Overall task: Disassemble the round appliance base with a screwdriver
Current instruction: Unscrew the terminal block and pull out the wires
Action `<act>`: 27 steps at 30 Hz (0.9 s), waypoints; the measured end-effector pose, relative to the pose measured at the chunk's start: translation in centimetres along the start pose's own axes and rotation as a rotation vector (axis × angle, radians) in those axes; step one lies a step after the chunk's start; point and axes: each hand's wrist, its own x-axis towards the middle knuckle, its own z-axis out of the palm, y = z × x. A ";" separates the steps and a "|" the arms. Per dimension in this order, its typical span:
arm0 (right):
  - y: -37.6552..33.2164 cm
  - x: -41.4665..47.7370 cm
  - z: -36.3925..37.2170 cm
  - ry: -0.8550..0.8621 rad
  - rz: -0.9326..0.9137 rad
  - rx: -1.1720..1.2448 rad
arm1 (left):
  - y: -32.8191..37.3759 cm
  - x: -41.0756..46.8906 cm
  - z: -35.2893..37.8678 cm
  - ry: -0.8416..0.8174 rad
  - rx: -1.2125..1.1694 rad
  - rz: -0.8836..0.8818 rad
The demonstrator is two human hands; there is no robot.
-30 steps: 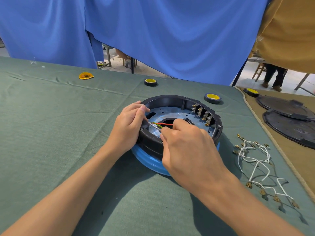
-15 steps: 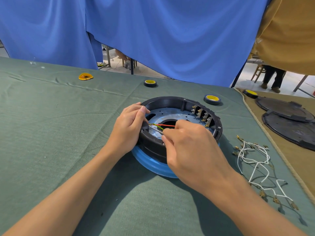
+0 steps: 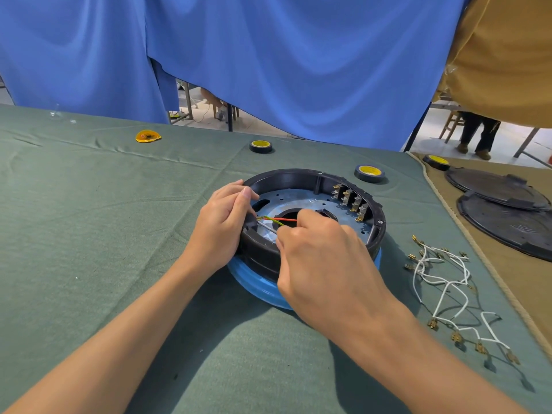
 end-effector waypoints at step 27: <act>0.5 -0.5 0.1 0.028 0.018 0.045 | -0.3 0.1 0.1 0.024 -0.008 0.024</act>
